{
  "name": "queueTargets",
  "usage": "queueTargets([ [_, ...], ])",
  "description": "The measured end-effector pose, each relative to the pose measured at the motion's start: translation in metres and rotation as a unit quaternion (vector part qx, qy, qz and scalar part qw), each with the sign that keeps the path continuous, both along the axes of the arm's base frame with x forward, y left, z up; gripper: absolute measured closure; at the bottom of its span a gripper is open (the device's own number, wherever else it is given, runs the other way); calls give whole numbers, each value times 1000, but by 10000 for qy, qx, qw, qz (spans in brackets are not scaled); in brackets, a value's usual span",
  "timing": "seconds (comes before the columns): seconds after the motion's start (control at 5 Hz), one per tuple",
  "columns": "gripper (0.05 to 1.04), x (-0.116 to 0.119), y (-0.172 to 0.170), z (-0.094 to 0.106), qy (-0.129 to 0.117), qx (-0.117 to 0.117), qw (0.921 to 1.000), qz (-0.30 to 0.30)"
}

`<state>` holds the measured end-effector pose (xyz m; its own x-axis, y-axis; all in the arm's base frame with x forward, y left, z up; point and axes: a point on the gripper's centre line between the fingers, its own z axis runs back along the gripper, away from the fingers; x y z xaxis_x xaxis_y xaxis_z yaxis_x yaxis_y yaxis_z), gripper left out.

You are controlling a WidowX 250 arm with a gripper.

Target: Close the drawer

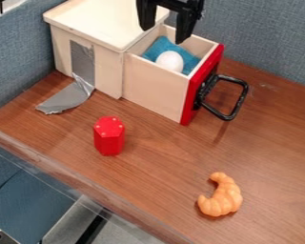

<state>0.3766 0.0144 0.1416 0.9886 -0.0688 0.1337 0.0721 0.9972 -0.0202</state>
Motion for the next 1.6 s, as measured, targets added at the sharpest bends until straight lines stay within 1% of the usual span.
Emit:
queueTargets([
  [0.2,83,0,0,-14,193,-5,9998,14],
  [0.6,83,-2,-34,-30,437,56,9988,-226],
  [1.0,83,5,-72,-39,555,102,9977,-368],
  [1.2,84,11,-98,-45,572,154,9970,-508],
  [1.4,84,13,-118,-50,626,232,9956,-656],
  [1.6,84,18,-135,-62,682,354,9940,-780],
])
